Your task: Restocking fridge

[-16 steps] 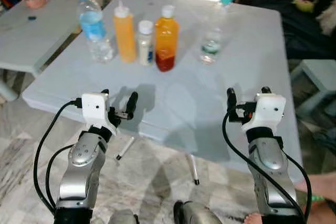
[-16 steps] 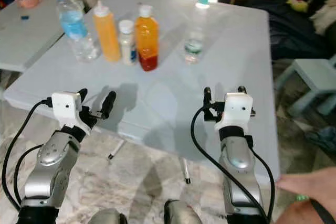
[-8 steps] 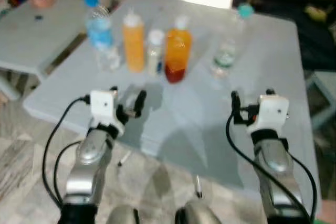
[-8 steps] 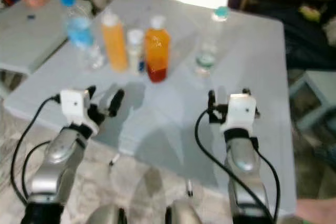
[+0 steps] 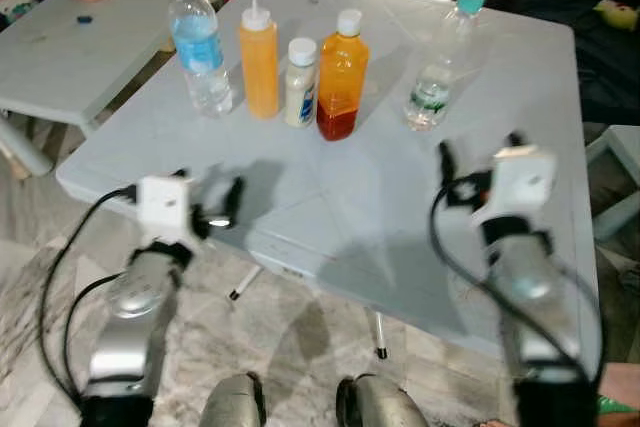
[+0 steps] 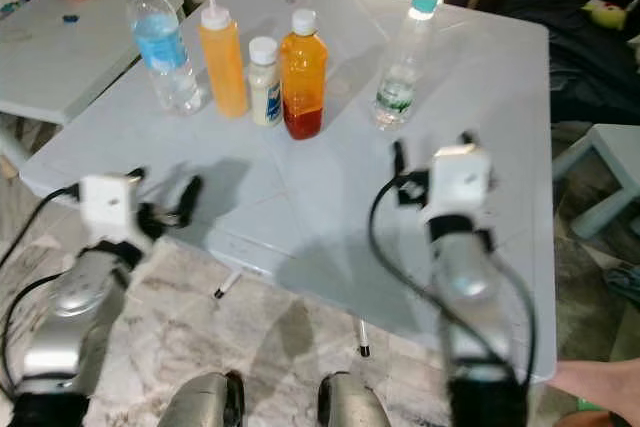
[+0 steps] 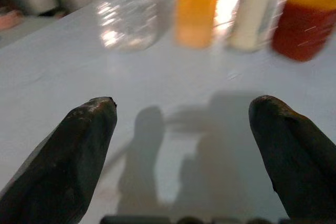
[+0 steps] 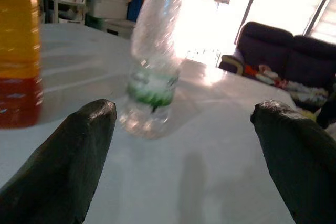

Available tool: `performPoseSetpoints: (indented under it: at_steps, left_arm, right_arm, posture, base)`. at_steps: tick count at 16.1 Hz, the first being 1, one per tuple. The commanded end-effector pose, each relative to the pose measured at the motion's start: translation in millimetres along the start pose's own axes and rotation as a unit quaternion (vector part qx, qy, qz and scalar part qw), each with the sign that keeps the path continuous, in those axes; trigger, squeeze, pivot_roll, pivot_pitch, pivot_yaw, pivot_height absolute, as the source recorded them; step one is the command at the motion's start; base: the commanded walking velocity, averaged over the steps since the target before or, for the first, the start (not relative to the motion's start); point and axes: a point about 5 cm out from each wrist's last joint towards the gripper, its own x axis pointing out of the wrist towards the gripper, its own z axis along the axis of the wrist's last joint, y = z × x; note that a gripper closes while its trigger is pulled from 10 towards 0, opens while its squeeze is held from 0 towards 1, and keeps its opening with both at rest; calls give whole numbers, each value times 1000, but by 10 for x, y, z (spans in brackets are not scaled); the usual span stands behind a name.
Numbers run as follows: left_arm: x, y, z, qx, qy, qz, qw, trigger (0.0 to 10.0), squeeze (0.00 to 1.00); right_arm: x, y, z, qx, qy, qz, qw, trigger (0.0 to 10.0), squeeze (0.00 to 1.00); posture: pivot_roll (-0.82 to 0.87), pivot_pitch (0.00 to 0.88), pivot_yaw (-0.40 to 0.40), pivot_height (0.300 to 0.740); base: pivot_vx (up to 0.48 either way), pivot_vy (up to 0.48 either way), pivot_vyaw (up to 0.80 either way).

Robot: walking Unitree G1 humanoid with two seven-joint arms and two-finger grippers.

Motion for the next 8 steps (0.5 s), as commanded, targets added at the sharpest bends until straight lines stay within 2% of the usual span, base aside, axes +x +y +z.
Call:
performPoseSetpoints:
  at_steps: [1, 4, 5, 8]
  left_arm:
    - [-12, -2, 29, 5, -1, -1, 1000, 10000, 0]
    - [-19, -41, 54, 7, -1, -14, 1000, 10000, 0]
    - [-41, -10, 61, 12, 1, -11, 1000, 10000, 0]
    - [-81, 28, 77, 16, 4, -7, 1000, 10000, 0]
  right_arm:
    - [101, -88, 34, -1, -7, 7, 1000, 10000, 0]
    - [386, -268, 228, -15, -36, 15, 999, 10000, 0]
    - [537, -313, 393, -19, -61, 31, 997, 10000, 0]
    - [683, -279, 604, -30, -98, 67, 993, 10000, 0]
  posture:
    - [-1, 185, 0, 740]
    - [14, 197, 9, 740]
    - [27, 205, 12, 740]
    - [43, 214, 10, 740]
  base:
    - [0, 0, 0]
    - [0, 0, 0]
    - [0, 0, 0]
    - [0, 0, 0]
